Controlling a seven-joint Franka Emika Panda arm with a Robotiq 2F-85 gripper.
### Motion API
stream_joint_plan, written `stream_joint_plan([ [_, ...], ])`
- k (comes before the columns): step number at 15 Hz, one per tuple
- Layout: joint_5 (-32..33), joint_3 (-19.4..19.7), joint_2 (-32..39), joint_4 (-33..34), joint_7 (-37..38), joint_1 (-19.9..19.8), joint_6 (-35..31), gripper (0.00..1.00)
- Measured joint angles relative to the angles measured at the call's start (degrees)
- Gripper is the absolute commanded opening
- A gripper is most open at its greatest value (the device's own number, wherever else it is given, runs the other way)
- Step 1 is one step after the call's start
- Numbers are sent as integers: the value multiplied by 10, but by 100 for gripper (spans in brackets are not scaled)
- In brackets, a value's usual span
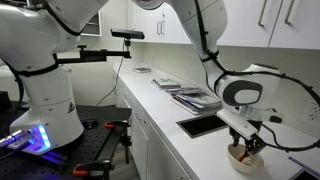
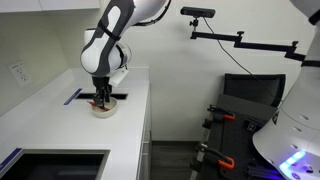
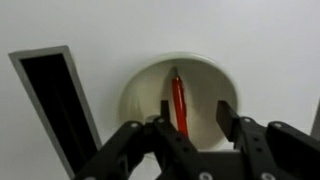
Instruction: Pick the pen from the bowl and put it on the table
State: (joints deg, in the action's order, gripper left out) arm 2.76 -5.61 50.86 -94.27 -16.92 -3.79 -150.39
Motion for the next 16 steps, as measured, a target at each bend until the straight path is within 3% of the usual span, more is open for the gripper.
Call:
stream_joint_plan([
  [4, 0, -4, 48, 64, 0, 0, 20, 48],
  [5, 0, -4, 59, 78, 0, 0, 24, 40],
  [6, 0, -4, 69, 92, 0, 0, 27, 24],
  [7, 0, -4, 78, 104, 0, 0, 31, 23],
  [10, 0, -4, 101, 134, 1, 2, 36, 0],
  [16, 3, 13, 54, 125, 41, 29, 39, 4],
])
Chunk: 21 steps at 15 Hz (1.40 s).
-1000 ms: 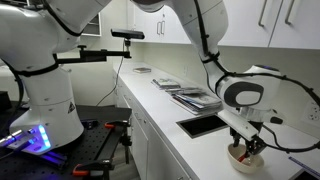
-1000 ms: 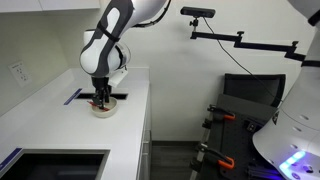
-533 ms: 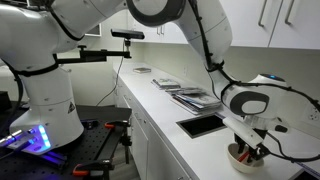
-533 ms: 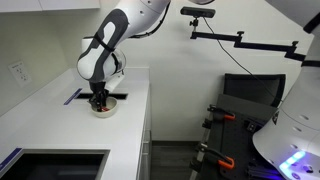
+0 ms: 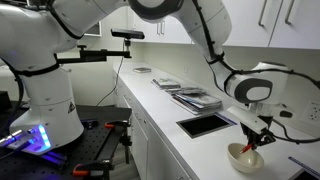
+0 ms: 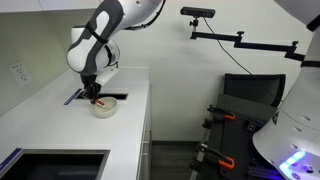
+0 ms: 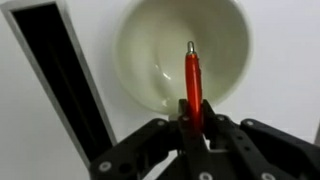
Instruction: Pick the pen from the bowl and put it on the table
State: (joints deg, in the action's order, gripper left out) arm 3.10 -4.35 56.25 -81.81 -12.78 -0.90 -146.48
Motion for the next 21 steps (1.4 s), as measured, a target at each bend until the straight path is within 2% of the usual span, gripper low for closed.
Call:
stream_joint_plan([
  [2, 0, -2, -54, -31, 10, 10, 41, 4],
  [5, -20, -44, -122, -76, 8, 15, 154, 4],
  [8, -46, -68, -124, -91, 16, 35, 234, 4],
  [12, -14, -21, -74, -93, 83, 87, 208, 4],
  [15, -8, -5, -41, -91, 87, 95, 161, 4],
  [16, -6, -2, -35, -90, 87, 95, 155, 40],
  [17, -1, 1, -32, -89, 89, 96, 152, 42],
  [21, 16, 13, -30, -89, 100, 103, 130, 70],
])
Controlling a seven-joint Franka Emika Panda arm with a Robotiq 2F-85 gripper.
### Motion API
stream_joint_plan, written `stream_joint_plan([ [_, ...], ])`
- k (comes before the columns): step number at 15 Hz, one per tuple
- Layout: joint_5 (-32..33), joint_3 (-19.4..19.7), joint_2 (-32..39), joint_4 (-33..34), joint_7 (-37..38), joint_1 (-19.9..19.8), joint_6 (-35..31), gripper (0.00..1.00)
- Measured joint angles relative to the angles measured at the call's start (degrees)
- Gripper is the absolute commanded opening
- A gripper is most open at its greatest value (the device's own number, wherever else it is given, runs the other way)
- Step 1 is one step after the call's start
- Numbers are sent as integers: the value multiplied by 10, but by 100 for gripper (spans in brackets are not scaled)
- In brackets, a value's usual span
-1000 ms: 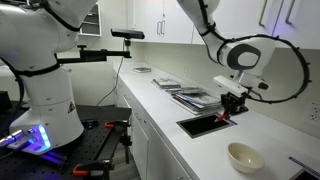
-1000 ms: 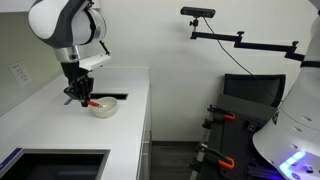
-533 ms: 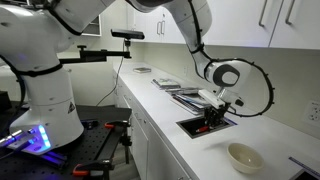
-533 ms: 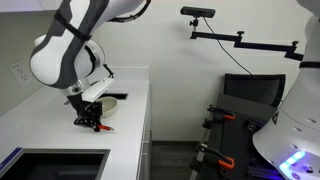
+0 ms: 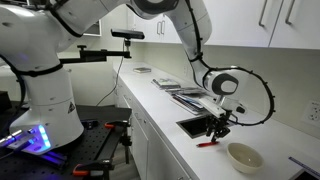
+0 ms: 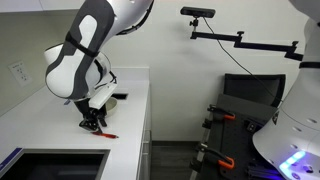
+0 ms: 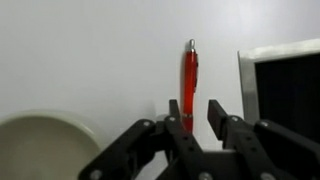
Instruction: Pick the pen from the bowl and put it on the table
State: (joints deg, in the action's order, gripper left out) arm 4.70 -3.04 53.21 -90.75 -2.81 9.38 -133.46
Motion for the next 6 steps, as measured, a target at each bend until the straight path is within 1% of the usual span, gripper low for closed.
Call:
stream_joint_plan([
  [2, -4, -13, -10, -7, -5, -4, -15, 85],
  [3, -6, -25, -28, -21, -6, -7, -24, 94],
  [4, -6, -33, -56, -46, -5, -8, -38, 99],
  [6, -4, -35, -126, -108, 5, -4, -63, 100],
])
